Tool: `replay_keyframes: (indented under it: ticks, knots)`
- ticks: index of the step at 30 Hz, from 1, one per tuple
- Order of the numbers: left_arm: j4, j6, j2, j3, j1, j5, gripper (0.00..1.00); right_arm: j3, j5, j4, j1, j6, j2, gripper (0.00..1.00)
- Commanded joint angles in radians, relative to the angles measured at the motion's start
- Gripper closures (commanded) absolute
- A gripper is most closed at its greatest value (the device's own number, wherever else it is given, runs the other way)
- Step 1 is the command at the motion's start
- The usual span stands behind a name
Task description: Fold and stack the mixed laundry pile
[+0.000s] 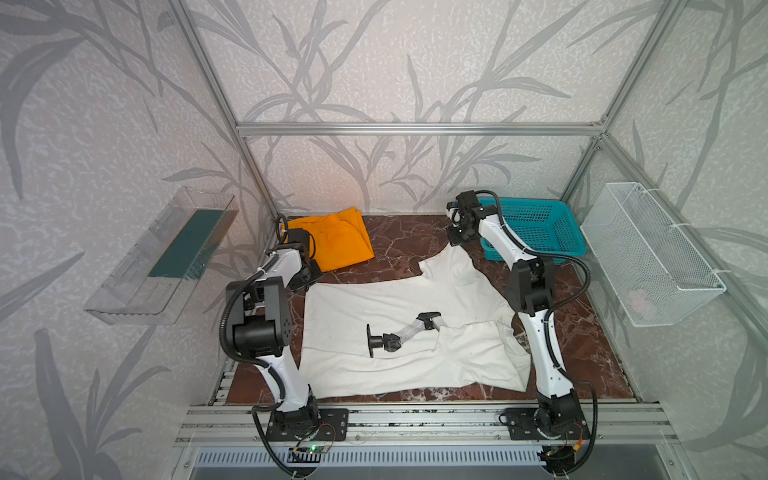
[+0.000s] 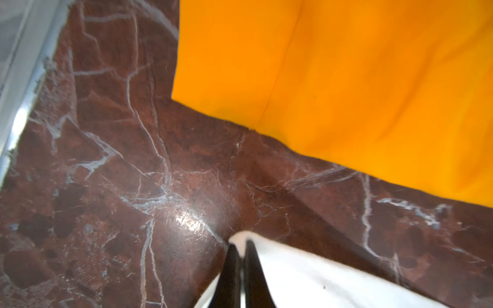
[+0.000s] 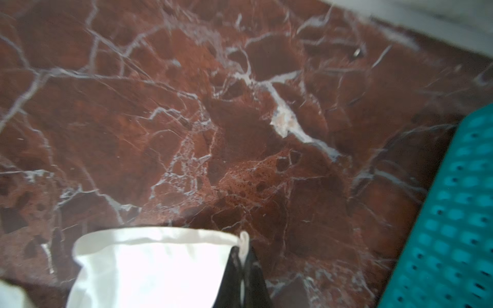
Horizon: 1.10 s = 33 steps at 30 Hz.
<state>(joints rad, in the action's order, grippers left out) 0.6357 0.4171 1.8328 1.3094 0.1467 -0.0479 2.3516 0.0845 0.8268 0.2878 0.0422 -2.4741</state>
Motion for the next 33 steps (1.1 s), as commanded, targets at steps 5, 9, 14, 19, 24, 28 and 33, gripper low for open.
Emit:
replay_keyframes:
  ticks: [5,9,14,19,24,28,33]
  knots:
    - [0.036,-0.037,-0.065,0.044,0.013,-0.007,1.00,-0.009,-0.027,-0.069,-0.004,0.047,0.137,1.00]
    - [0.040,-0.031,-0.088,0.035,0.017,-0.007,1.00,-0.050,-0.028,-0.087,-0.003,0.059,0.188,1.00]
    - [0.060,-0.015,-0.114,0.015,0.021,-0.009,1.00,-0.222,-0.026,-0.177,0.004,0.078,0.308,1.00]
    - [0.119,-0.001,-0.157,0.003,0.022,0.007,1.00,-0.509,-0.017,-0.343,0.010,0.093,0.484,1.00]
    - [0.199,-0.009,-0.207,-0.019,0.023,0.043,1.00,-0.770,0.005,-0.446,0.020,0.097,0.680,1.00]
    - [0.267,-0.018,-0.242,-0.046,0.023,0.086,1.00,-0.932,-0.011,-0.445,0.047,0.098,0.840,1.00]
    - [0.329,-0.013,-0.302,-0.115,0.023,0.127,1.00,-1.165,-0.028,-0.464,0.080,0.034,1.053,1.00]
